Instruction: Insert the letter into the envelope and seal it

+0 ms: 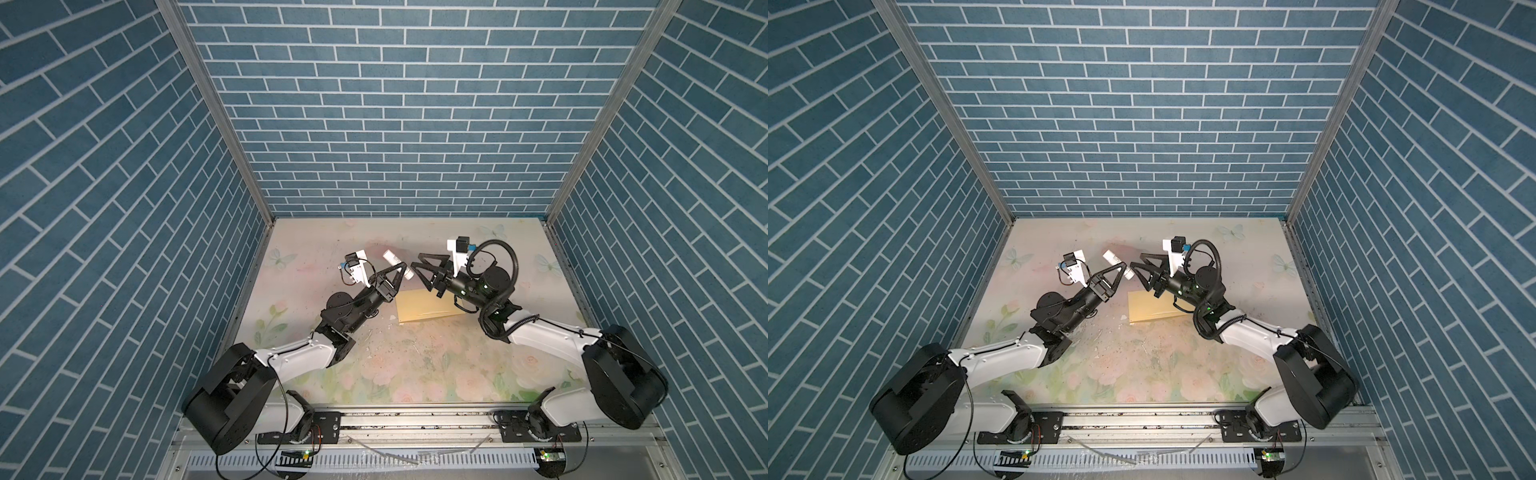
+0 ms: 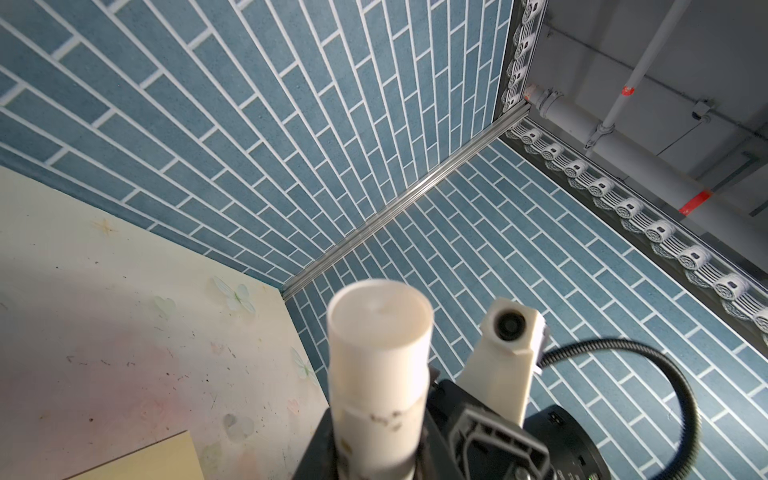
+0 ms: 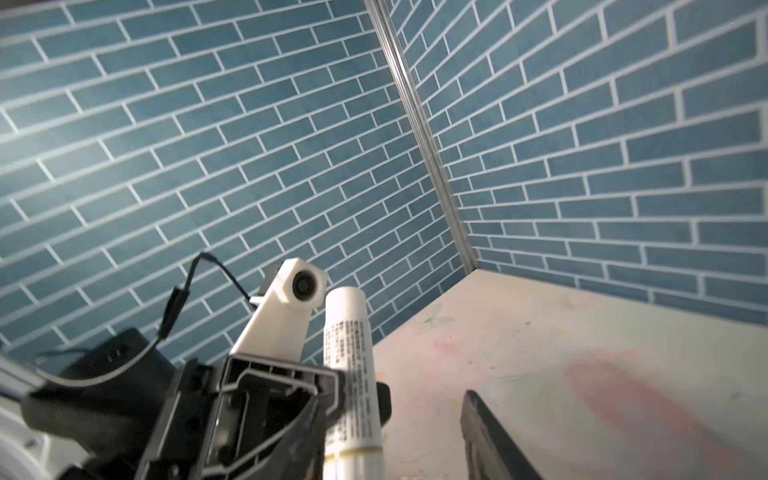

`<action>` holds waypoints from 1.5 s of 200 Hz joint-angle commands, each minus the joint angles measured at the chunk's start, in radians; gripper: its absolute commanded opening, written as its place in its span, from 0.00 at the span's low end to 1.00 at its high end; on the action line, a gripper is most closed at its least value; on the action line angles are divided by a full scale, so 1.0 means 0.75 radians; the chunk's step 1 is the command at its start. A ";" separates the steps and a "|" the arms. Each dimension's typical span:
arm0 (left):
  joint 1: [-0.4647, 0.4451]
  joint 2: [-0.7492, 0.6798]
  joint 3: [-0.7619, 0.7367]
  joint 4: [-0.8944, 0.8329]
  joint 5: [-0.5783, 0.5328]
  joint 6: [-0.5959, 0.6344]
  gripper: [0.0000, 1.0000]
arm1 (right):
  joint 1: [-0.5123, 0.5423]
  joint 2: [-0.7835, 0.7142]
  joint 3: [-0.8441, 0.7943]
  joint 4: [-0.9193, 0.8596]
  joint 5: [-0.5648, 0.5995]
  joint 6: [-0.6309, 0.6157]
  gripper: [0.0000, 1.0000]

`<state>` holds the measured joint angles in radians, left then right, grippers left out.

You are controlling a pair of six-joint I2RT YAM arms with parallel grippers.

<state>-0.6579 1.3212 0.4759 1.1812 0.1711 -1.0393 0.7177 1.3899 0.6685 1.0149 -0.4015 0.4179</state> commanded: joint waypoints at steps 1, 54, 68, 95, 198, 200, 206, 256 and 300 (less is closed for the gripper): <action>0.000 -0.033 0.003 -0.010 -0.020 -0.020 0.00 | 0.105 -0.090 -0.099 0.004 0.224 -0.627 0.60; -0.001 -0.042 0.012 -0.055 -0.020 -0.064 0.00 | 0.244 0.013 -0.194 0.315 0.525 -1.106 0.61; 0.000 -0.040 0.012 -0.055 -0.020 -0.072 0.00 | 0.266 0.052 -0.181 0.367 0.553 -1.148 0.59; -0.001 -0.035 0.017 -0.058 -0.017 -0.076 0.00 | 0.300 0.130 -0.141 0.425 0.627 -1.238 0.54; -0.002 -0.029 0.018 -0.053 -0.011 -0.077 0.00 | 0.320 0.217 -0.065 0.454 0.678 -1.222 0.35; -0.001 -0.029 0.017 -0.053 -0.011 -0.075 0.00 | 0.319 0.217 -0.065 0.453 0.678 -1.221 0.35; 0.000 -0.028 0.016 -0.053 -0.010 -0.075 0.00 | 0.320 0.217 -0.062 0.447 0.679 -1.221 0.36; 0.000 -0.023 0.020 -0.047 -0.006 -0.077 0.00 | 0.319 0.221 -0.051 0.420 0.686 -1.205 0.22; 0.000 -0.017 0.028 -0.042 0.012 -0.070 0.00 | 0.290 0.162 -0.030 0.318 0.593 -0.955 0.00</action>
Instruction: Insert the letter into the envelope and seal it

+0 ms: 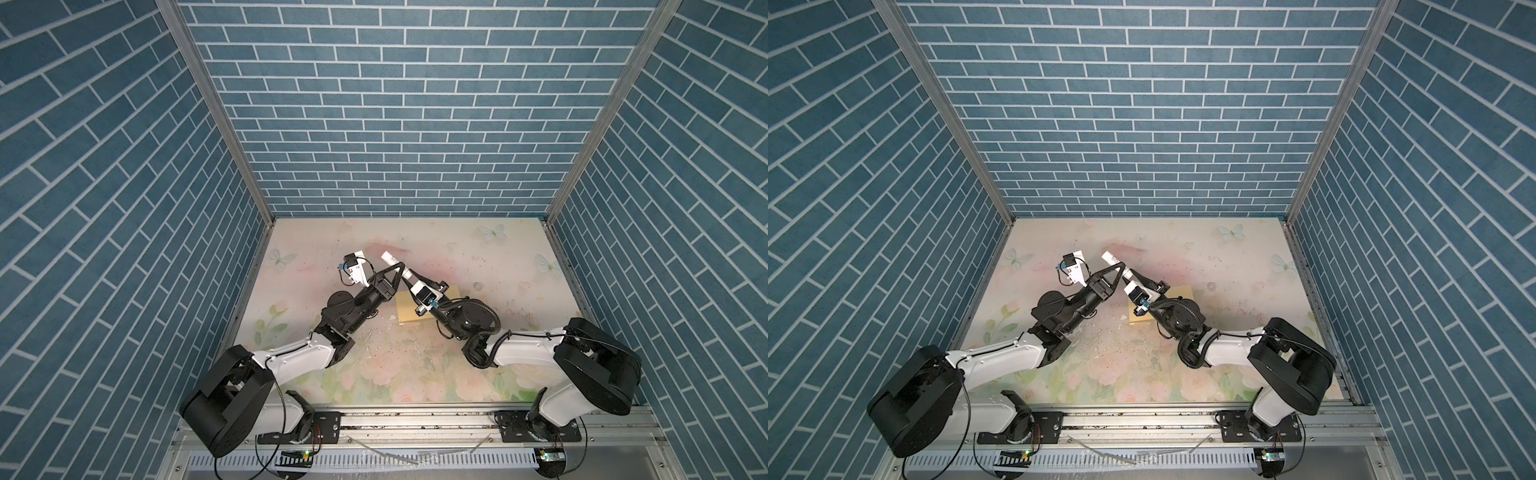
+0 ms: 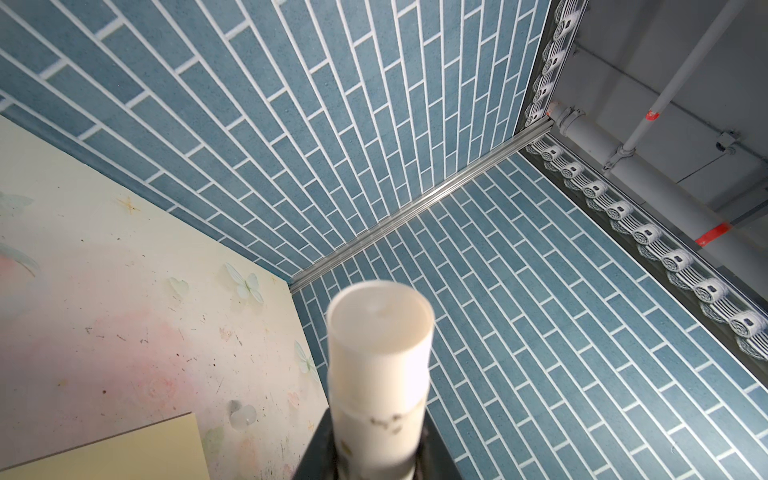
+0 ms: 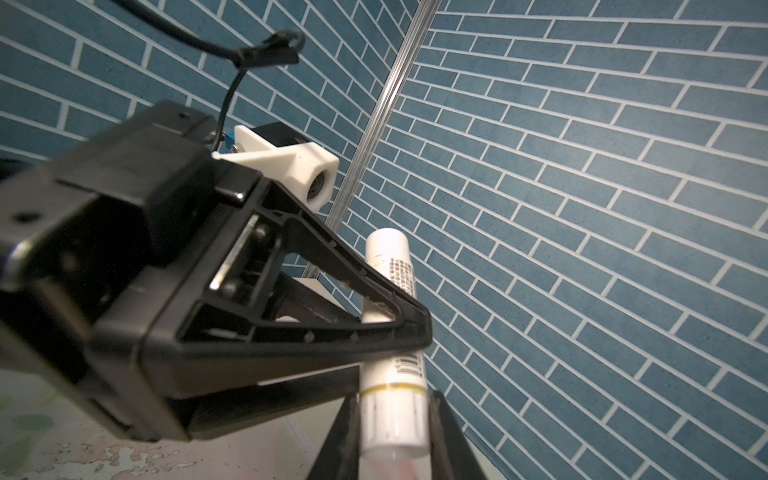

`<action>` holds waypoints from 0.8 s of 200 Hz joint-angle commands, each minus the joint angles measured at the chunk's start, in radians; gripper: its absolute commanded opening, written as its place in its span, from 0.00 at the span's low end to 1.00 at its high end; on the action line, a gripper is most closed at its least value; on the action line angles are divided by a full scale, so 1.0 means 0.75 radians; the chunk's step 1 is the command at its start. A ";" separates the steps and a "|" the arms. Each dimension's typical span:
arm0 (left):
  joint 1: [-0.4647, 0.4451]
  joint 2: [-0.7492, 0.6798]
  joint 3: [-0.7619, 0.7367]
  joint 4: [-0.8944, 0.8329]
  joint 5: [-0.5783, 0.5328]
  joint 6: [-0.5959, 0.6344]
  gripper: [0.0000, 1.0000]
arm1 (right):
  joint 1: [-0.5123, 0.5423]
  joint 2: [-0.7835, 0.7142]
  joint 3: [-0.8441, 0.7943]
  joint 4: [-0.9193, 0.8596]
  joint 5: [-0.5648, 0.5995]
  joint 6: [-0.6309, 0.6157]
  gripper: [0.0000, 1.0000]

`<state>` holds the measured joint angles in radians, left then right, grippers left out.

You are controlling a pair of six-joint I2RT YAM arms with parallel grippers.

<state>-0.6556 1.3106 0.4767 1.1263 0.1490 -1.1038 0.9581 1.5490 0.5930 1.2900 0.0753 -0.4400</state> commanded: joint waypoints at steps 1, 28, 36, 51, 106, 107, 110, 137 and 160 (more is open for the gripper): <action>-0.003 -0.002 0.026 0.031 0.041 0.019 0.00 | -0.033 -0.053 0.073 -0.054 -0.049 0.203 0.00; -0.003 -0.014 0.028 0.038 0.062 0.082 0.00 | -0.197 -0.142 0.119 -0.194 -0.375 0.771 0.00; -0.003 -0.020 0.029 0.036 0.066 0.104 0.00 | -0.246 -0.152 0.144 -0.227 -0.470 0.932 0.00; -0.005 -0.031 0.028 0.031 0.076 0.144 0.00 | -0.313 -0.158 0.197 -0.304 -0.568 1.209 0.00; -0.004 -0.051 0.037 0.035 0.096 0.182 0.00 | -0.400 -0.028 0.280 -0.153 -0.807 1.708 0.00; -0.004 -0.051 0.037 0.035 0.096 0.182 0.00 | -0.400 -0.026 0.280 -0.152 -0.809 1.710 0.00; -0.003 -0.053 0.037 0.034 0.096 0.182 0.00 | -0.400 -0.021 0.284 -0.149 -0.818 1.717 0.00; -0.004 -0.052 0.035 0.025 0.081 0.162 0.00 | -0.400 -0.013 0.288 -0.147 -0.848 1.703 0.00; -0.005 -0.054 0.033 0.014 0.056 0.127 0.00 | -0.397 -0.073 0.238 -0.175 -0.833 1.473 0.29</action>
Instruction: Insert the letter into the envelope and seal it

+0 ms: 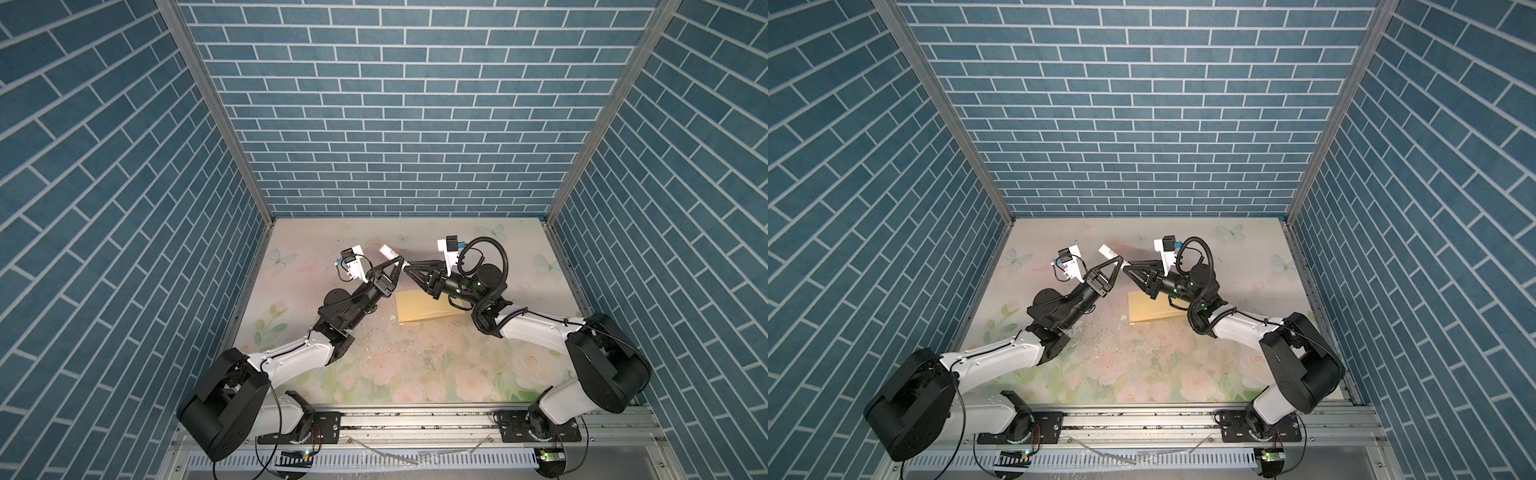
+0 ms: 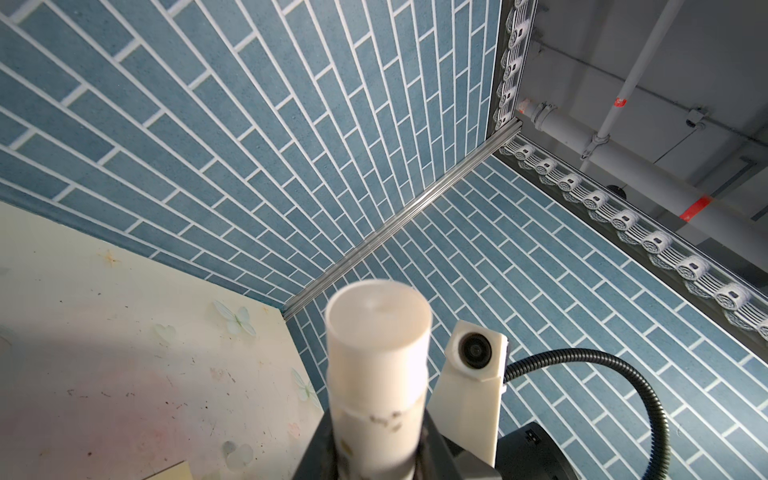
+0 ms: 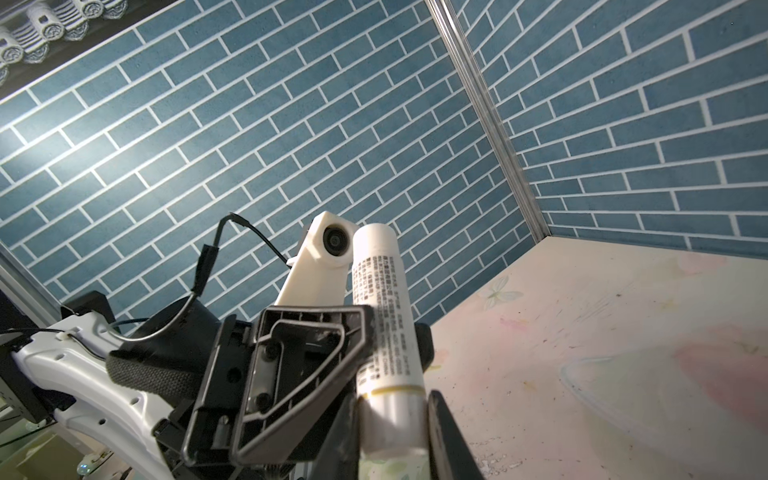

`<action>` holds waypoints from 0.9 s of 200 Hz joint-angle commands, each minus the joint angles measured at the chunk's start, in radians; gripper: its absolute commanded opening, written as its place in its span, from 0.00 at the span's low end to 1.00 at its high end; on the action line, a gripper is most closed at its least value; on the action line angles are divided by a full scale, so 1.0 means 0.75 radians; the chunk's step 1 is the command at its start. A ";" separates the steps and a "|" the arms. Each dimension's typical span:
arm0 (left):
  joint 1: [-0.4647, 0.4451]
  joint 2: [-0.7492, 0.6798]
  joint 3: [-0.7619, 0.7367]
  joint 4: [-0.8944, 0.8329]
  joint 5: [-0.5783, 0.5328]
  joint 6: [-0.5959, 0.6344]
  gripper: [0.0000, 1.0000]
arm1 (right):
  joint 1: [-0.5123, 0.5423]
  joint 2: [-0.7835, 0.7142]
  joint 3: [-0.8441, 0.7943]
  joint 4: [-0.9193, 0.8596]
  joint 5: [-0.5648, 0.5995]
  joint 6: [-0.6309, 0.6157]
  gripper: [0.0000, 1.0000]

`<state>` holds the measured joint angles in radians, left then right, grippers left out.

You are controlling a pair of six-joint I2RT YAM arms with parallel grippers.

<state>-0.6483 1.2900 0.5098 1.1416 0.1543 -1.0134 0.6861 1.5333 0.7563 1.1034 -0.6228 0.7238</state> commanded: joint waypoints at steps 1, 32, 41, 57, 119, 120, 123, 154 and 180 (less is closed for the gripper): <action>-0.014 -0.025 -0.011 -0.006 0.048 0.005 0.00 | -0.033 -0.057 0.017 0.070 0.102 -0.098 0.30; -0.013 -0.032 -0.008 -0.030 0.035 -0.032 0.00 | 0.046 -0.259 -0.162 -0.020 0.373 -0.772 0.62; -0.013 -0.036 -0.003 -0.047 0.034 -0.037 0.00 | 0.098 -0.309 -0.198 -0.089 0.478 -1.046 0.64; -0.013 -0.042 0.001 -0.068 0.033 -0.038 0.00 | 0.189 -0.350 -0.230 -0.199 0.606 -1.426 0.64; -0.013 -0.046 0.002 -0.084 0.031 -0.042 0.00 | 0.344 -0.209 -0.294 0.134 0.892 -1.813 0.58; -0.014 -0.045 0.002 -0.085 0.032 -0.042 0.00 | 0.346 -0.206 -0.293 0.139 0.896 -1.815 0.58; -0.013 -0.046 0.002 -0.087 0.031 -0.043 0.00 | 0.351 -0.196 -0.291 0.156 0.905 -1.827 0.57; -0.013 -0.044 0.005 -0.089 0.035 -0.045 0.00 | 0.381 -0.104 -0.269 0.314 0.985 -1.897 0.52; -0.014 -0.042 0.002 -0.089 0.036 -0.049 0.00 | 0.390 -0.067 -0.240 0.330 0.994 -1.903 0.48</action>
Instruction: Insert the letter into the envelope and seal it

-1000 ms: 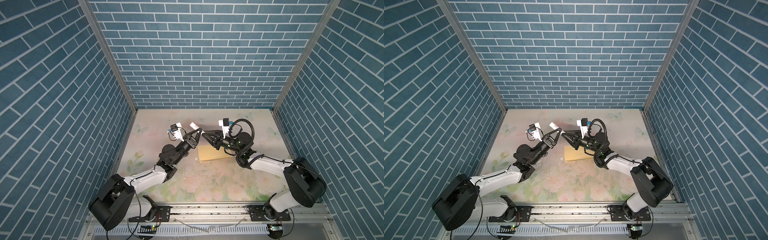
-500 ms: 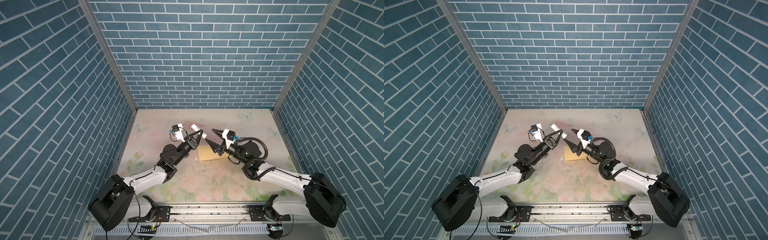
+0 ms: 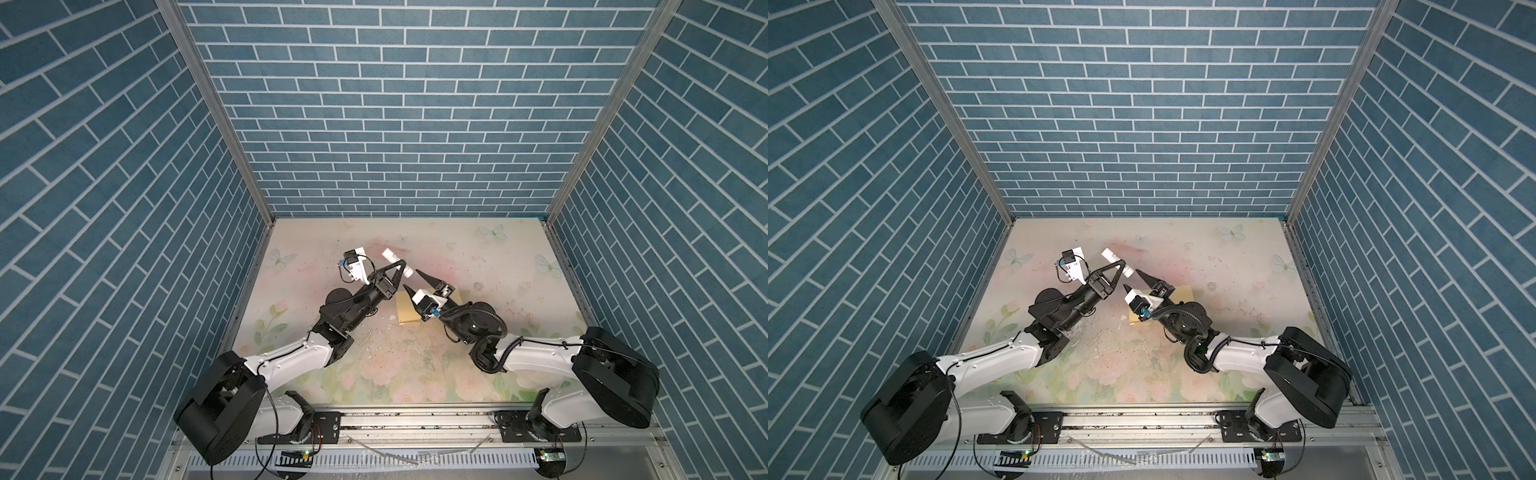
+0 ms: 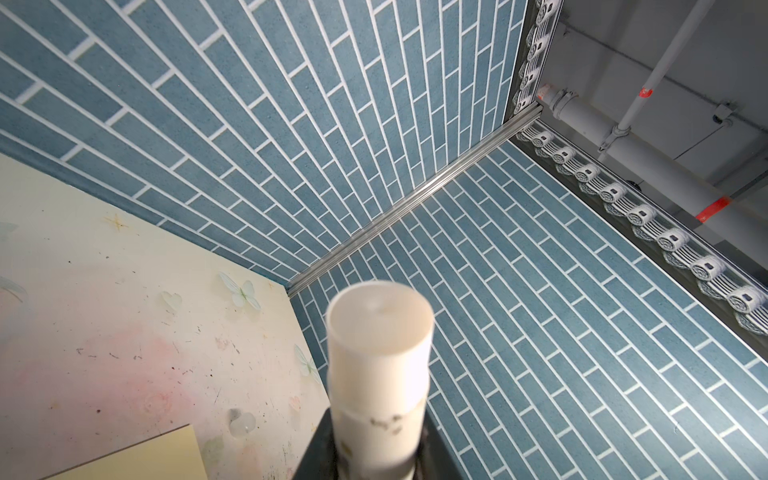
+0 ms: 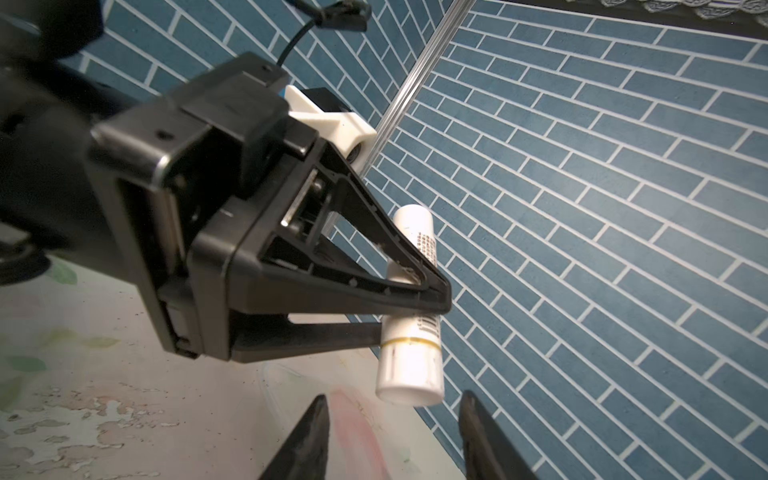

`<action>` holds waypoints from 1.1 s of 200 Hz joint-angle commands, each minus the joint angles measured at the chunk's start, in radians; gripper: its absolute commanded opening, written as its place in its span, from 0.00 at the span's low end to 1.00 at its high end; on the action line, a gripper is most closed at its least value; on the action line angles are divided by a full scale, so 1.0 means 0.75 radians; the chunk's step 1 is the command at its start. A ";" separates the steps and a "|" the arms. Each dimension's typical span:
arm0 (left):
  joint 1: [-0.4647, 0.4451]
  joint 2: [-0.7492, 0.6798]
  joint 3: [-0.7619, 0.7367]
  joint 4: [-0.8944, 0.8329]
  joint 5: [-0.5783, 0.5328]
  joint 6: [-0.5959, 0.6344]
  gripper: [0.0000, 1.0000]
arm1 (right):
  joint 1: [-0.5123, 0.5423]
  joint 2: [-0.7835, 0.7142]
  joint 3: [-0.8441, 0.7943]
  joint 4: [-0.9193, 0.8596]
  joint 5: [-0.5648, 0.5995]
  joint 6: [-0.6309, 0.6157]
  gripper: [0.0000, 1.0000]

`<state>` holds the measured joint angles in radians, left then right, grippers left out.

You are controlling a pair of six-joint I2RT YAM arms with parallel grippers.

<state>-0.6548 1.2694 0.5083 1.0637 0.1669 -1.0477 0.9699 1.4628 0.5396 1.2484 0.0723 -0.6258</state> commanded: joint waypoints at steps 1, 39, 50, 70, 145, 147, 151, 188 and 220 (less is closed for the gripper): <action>-0.005 -0.015 0.004 0.015 0.019 -0.004 0.00 | 0.012 0.028 0.050 0.138 0.067 -0.103 0.47; -0.005 -0.010 0.009 0.016 0.025 -0.008 0.00 | 0.016 0.069 0.093 0.149 0.103 -0.108 0.40; -0.004 -0.007 0.009 0.020 0.024 -0.011 0.00 | 0.018 0.076 0.101 0.147 0.102 -0.108 0.40; -0.005 -0.003 0.003 0.031 0.027 -0.020 0.00 | 0.018 0.087 0.113 0.139 0.104 -0.100 0.37; -0.004 0.018 0.004 0.050 0.035 -0.033 0.00 | 0.018 0.083 0.131 0.104 0.095 -0.028 0.14; -0.006 0.018 0.005 0.050 0.035 -0.033 0.00 | 0.018 0.080 0.132 0.097 0.092 -0.022 0.13; -0.005 0.020 0.005 0.050 0.035 -0.033 0.00 | 0.018 0.073 0.136 0.081 0.084 -0.006 0.11; -0.005 0.022 0.003 0.045 0.038 -0.021 0.00 | -0.043 -0.015 0.162 -0.059 -0.062 0.419 0.00; -0.006 0.019 0.004 0.052 0.047 0.013 0.00 | -0.210 -0.065 0.226 -0.168 -0.300 1.115 0.00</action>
<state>-0.6529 1.2785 0.5098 1.0870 0.1623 -1.0653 0.9016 1.4624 0.6254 1.1313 -0.0368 -0.2611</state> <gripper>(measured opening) 0.275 0.249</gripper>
